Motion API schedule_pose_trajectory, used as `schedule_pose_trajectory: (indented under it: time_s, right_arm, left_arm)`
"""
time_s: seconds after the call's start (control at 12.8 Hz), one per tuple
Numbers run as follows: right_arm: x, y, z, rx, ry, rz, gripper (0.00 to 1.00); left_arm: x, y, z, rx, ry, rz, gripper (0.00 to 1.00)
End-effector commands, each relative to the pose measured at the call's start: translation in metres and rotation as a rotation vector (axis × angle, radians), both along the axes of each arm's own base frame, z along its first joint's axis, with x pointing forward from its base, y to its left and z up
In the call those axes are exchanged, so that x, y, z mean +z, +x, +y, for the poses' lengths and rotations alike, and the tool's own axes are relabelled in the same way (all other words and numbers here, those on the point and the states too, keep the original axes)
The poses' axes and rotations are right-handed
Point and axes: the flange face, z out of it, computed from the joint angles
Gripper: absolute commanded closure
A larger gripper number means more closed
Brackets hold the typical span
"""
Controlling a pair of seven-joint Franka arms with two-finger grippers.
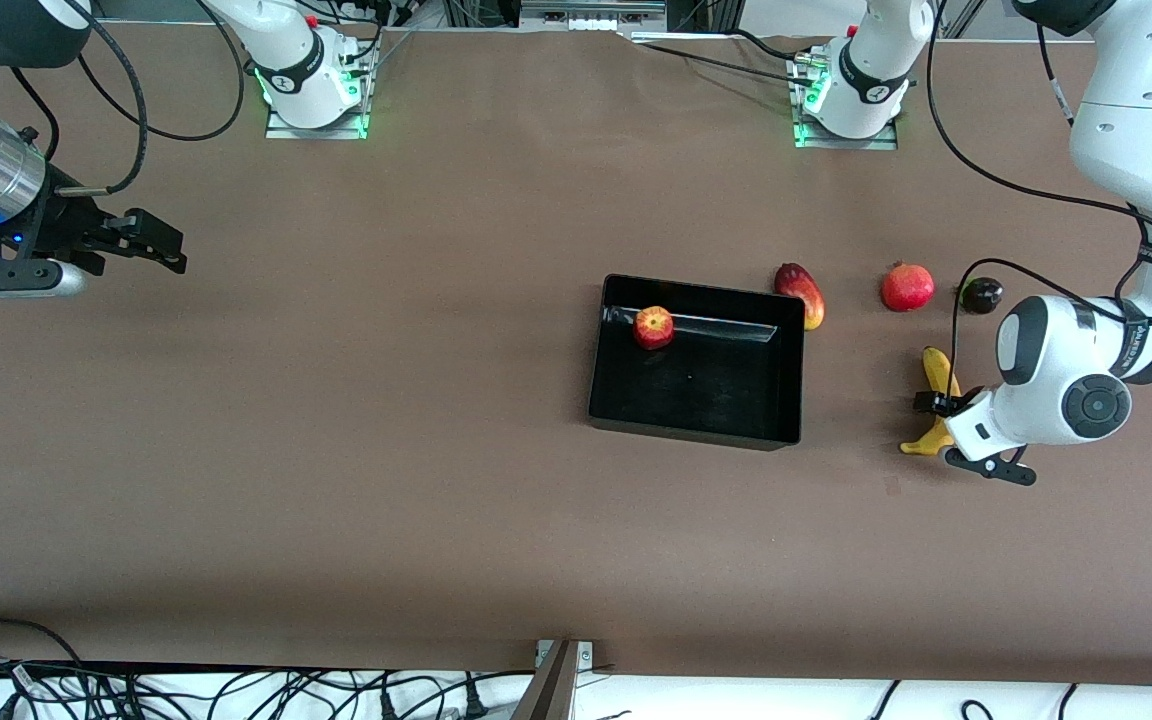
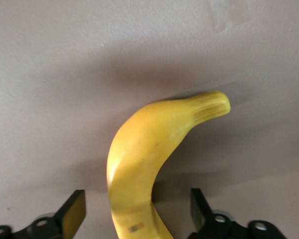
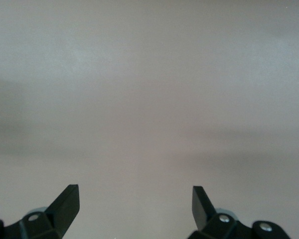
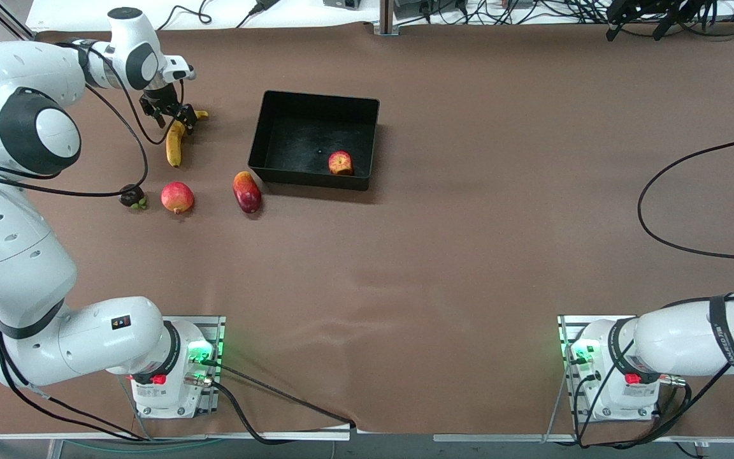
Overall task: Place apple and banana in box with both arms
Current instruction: 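Move the left gripper to the yellow banana and grasp it, then lift the banana with the left gripper and carry it over the box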
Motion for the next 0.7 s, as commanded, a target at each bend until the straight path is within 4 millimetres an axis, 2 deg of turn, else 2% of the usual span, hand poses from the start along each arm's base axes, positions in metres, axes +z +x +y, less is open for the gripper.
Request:
schedule_pose_trajectory:
  time_s: [0.0,0.08,0.16,0.23,0.39,0.47,0.62]
  right_arm:
    - [0.005,0.002,0.001,0.005,-0.011,-0.005,0.00]
    - [0.005,0.002,0.001,0.005,-0.012,-0.005,0.00]
    - [0.005,0.002,0.001,0.005,-0.012,-0.005,0.00]
    - [0.005,0.002,0.001,0.005,-0.011,-0.006,0.00]
    - [0.005,0.002,0.001,0.005,-0.011,-0.006,0.00]
    - [0.005,0.002,0.001,0.005,-0.011,-0.006,0.00]
    - [0.005,0.002,0.001,0.005,-0.011,-0.006,0.00]
  left_arm:
    - [0.001,-0.001,0.004,-0.018,0.005,-0.004,0.81]
    - [0.003,0.000,0.000,-0.021,0.007,-0.001,0.96]
    - [0.008,0.001,-0.002,-0.024,0.010,0.006,1.00]
    - [0.011,0.001,-0.006,-0.028,0.012,0.022,1.00]
    - [0.034,0.008,-0.014,-0.024,0.009,0.063,1.00]
    - [0.060,0.018,-0.034,-0.042,-0.002,0.067,1.00]
    - [0.120,0.033,-0.093,-0.101,-0.047,0.093,1.00]
